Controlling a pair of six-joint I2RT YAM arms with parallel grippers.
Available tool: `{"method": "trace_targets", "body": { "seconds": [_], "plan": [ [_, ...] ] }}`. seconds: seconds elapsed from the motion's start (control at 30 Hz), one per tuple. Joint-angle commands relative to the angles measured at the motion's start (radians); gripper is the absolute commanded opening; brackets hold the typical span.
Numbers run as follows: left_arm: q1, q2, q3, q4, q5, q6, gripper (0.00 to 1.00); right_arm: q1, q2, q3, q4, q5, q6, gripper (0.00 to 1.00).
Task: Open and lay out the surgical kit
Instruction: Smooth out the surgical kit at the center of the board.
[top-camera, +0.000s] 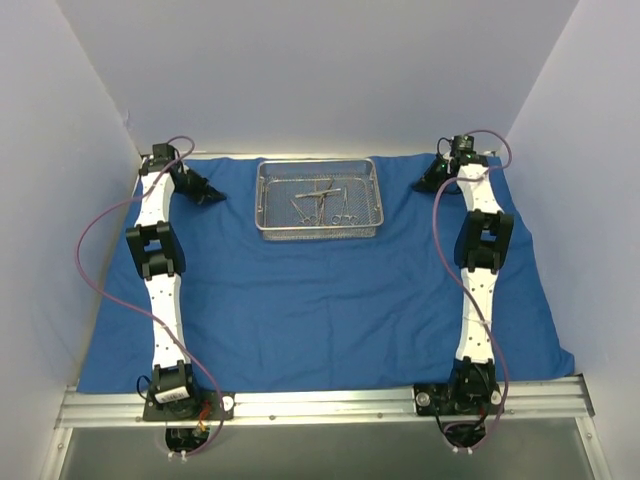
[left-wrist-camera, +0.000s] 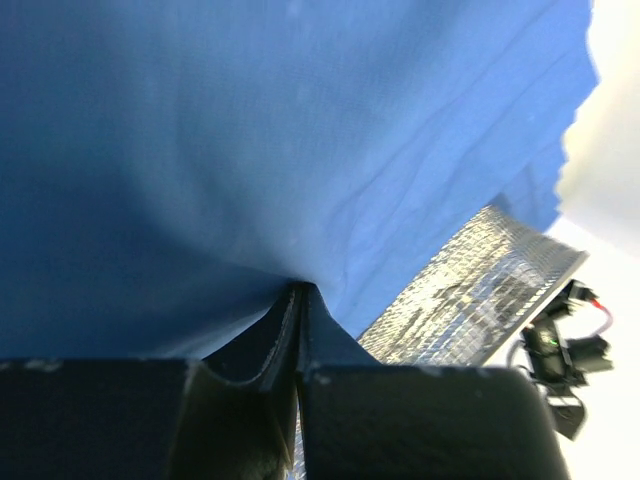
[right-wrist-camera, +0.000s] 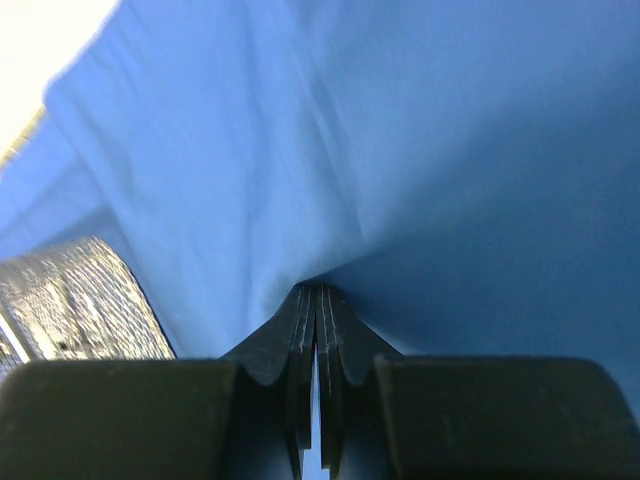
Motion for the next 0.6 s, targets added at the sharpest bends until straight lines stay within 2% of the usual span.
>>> {"method": "trace_targets", "body": {
  "seconds": [0.0,0.1,0.17,0.27,0.3,0.37,0.47,0.5,0.57],
  "plan": [
    [0.006,0.104,0.046,0.062,-0.028,-0.047,0.05,-0.015,0.193,0.092,-0.149,0.088,-0.009,0.0],
    [0.019,0.098,0.047,0.114,0.012,-0.072,0.05,-0.015,0.248,0.218,-0.121,0.019,0.016,0.0],
    [0.024,0.074,0.064,0.129,0.02,-0.063,0.06,-0.014,0.224,0.243,-0.083,-0.013,0.021,0.0],
    [0.024,-0.053,0.038,0.144,0.007,-0.012,0.09,-0.006,0.043,0.127,0.055,-0.041,0.033,0.0],
    [0.026,-0.142,-0.01,0.146,-0.014,0.03,0.11,-0.007,-0.054,0.098,0.086,-0.036,0.037,0.0],
    [0.029,-0.251,-0.055,0.107,-0.043,0.074,0.14,-0.013,-0.142,0.027,0.094,-0.03,0.045,0.0],
    [0.027,-0.32,-0.089,0.014,-0.091,0.12,0.15,-0.015,-0.285,-0.074,0.065,-0.023,0.038,0.0],
    [0.026,-0.369,-0.157,0.008,-0.112,0.115,0.15,-0.017,-0.348,-0.112,0.037,-0.009,0.036,0.0],
    [0.013,-0.414,-0.218,-0.009,-0.123,0.104,0.14,-0.017,-0.408,-0.258,0.026,-0.018,0.042,0.0]
  ]
}}
